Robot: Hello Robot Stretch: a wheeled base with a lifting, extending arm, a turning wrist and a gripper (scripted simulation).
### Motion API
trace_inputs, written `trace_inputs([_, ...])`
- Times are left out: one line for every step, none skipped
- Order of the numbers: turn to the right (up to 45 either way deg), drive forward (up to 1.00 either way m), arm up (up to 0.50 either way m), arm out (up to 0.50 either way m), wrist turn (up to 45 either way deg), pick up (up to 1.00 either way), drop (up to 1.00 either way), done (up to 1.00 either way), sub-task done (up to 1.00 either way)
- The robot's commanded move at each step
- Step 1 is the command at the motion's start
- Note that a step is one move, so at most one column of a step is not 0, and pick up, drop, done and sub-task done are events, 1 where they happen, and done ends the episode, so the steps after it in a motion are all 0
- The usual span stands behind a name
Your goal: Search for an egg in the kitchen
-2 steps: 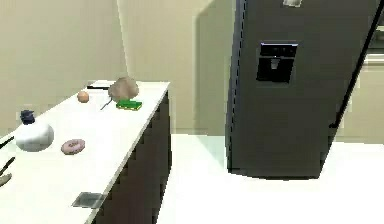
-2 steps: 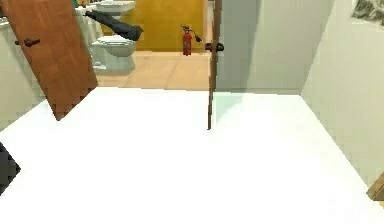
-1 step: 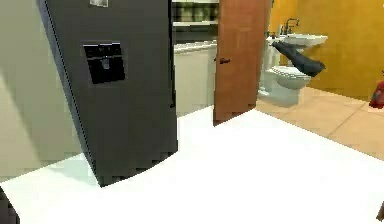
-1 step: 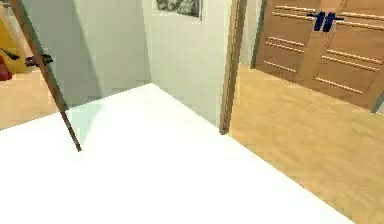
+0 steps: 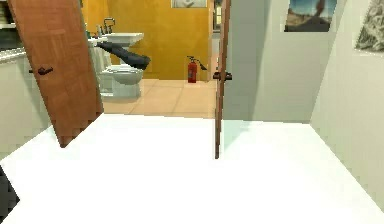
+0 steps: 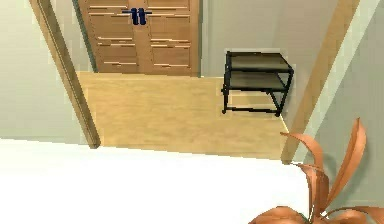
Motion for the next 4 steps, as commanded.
trace_inputs([6.0, 0.00, 0.00, 0.00, 0.0, 0.00, 0.00, 0.00, 0.00])
trace_inputs([0.0, 0.20, 0.00, 0.00, 0.0, 0.00, 0.00, 0.00, 0.00])
trace_inputs([-45.0, 0.00, 0.00, 0.00, 0.0, 0.00, 0.00, 0.00, 0.00])
trace_inputs([-42.0, 0.00, 0.00, 0.00, 0.0, 0.00, 0.00, 0.00, 0.00])
